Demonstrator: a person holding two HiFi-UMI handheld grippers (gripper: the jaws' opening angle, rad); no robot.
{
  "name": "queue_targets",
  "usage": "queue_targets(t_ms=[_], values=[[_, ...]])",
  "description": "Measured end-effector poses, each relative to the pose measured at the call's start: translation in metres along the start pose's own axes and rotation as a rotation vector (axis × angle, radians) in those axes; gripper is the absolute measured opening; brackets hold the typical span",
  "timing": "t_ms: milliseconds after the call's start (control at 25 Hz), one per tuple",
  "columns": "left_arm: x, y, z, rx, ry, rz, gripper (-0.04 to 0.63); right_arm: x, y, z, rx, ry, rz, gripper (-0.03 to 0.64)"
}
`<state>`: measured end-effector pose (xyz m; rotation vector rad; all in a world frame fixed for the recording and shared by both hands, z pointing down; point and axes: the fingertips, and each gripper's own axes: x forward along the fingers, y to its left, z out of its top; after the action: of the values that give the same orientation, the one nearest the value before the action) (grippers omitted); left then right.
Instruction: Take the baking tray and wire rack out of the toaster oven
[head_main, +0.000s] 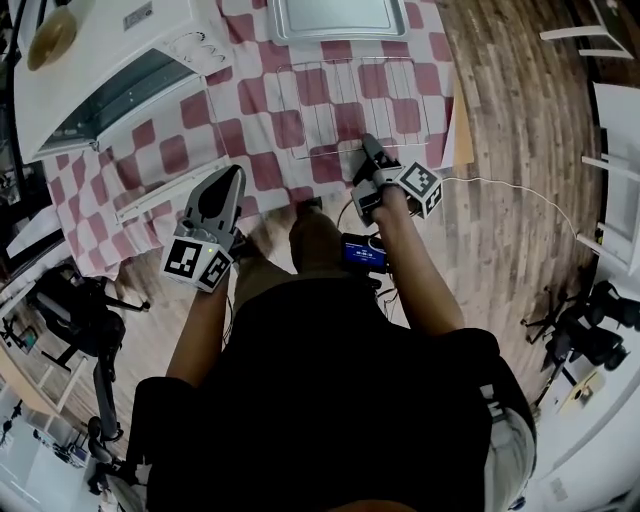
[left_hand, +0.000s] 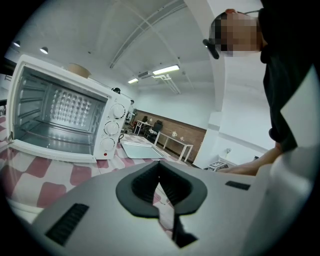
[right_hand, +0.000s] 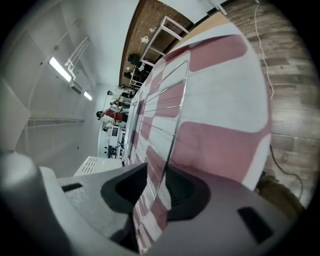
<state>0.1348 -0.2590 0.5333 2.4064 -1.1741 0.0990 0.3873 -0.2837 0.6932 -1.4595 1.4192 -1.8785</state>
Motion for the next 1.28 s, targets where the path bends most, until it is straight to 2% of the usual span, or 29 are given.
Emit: queue_targets(t_ms=[120, 240, 440, 640, 760, 880, 1040, 1280], values=[[-0.013, 0.0, 0.006, -0.002, -0.007, -0.015, -0.011, -0.017, -0.01, -0.007, -0.009, -0.026, -0.07, 0.098], [-0.034, -0.002, 0.015, 0.002, -0.025, -0.035, -0.011, -0.037, 0.002, -0.02, 0.003, -0.065, -0.027, 0.098], [-0.091, -0.002, 0.044, 0.032, -0.084, -0.07, -0.011, -0.073, 0.075, -0.053, -0.012, -0.143, 0.231, 0.097], [-0.168, 0.008, 0.089, 0.078, -0.186, -0.097, -0.011, -0.129, 0.185, -0.096, -0.173, -0.227, 0.589, 0.053], [-0.222, 0.017, 0.112, 0.118, -0.252, -0.097, -0.011, -0.164, 0.248, -0.139, -0.372, -0.244, 0.739, 0.037], [-0.274, 0.028, 0.131, 0.161, -0.318, -0.076, -0.012, -0.193, 0.3, -0.187, -0.69, -0.277, 0.768, 0.037], [-0.341, 0.049, 0.145, 0.203, -0.372, -0.026, -0.011, -0.227, 0.335, -0.253, -1.036, -0.382, 0.712, 0.037], [-0.413, 0.072, 0.145, 0.236, -0.416, 0.057, -0.012, -0.253, 0.337, -0.334, -1.401, -0.504, 0.563, 0.037]])
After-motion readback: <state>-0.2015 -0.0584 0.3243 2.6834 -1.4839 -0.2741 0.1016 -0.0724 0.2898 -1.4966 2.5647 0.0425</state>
